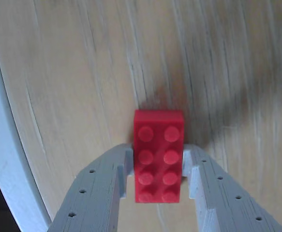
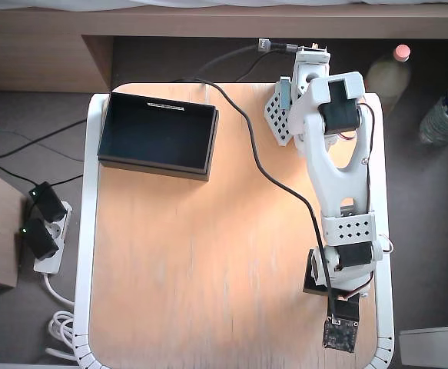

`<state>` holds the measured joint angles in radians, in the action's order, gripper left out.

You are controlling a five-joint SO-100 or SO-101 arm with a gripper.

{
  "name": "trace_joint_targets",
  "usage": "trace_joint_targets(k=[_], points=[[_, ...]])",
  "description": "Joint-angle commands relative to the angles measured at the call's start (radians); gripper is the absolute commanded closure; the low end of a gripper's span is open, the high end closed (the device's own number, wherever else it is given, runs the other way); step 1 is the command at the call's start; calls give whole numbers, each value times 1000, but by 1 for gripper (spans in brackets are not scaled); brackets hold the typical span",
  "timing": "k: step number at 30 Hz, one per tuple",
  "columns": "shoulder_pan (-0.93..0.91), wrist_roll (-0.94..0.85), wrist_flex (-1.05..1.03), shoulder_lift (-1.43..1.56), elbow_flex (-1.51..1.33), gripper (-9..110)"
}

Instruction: Grasp a lego block and put it in the bin.

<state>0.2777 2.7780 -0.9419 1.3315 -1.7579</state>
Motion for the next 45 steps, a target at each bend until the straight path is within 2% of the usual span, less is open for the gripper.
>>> trace_joint_targets(k=[1, 12, 23, 45], points=[[18, -2, 18, 15, 123, 101], [-34, -8, -31, 100, 123, 101], [-146, 21, -196, 318, 126, 101], [-779, 132, -492, 588, 126, 101]])
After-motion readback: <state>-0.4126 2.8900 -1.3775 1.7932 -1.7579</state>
